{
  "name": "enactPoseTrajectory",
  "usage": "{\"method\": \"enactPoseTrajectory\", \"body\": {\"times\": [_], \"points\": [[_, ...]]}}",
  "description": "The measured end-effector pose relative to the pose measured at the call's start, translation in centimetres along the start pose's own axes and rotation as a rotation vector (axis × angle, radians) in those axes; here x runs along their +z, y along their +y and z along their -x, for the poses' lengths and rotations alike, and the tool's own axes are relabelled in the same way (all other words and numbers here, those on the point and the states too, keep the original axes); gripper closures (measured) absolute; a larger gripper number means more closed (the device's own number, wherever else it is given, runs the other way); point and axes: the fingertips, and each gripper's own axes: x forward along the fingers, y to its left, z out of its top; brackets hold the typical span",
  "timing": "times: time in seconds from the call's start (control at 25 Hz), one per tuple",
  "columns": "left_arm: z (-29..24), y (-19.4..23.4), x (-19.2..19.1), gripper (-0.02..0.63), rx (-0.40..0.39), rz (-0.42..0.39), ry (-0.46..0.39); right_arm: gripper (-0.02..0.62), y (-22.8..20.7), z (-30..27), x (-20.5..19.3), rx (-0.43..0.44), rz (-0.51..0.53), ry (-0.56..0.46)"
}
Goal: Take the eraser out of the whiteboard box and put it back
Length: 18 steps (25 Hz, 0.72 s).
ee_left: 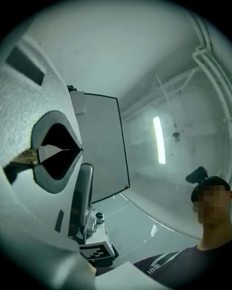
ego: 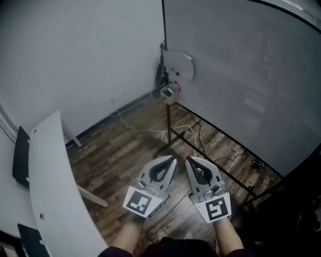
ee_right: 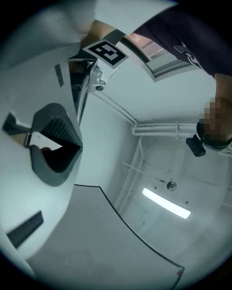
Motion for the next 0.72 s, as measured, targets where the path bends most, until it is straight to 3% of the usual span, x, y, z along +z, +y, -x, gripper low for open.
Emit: {"method": "enactPoseTrajectory", "body": {"times": [0.72], "points": [[3.0, 3.3, -1.8, 0.600, 0.006, -0.002, 0.009, 0.592, 3.3, -2.2, -1.8, 0.010, -0.021, 0.015]]}}
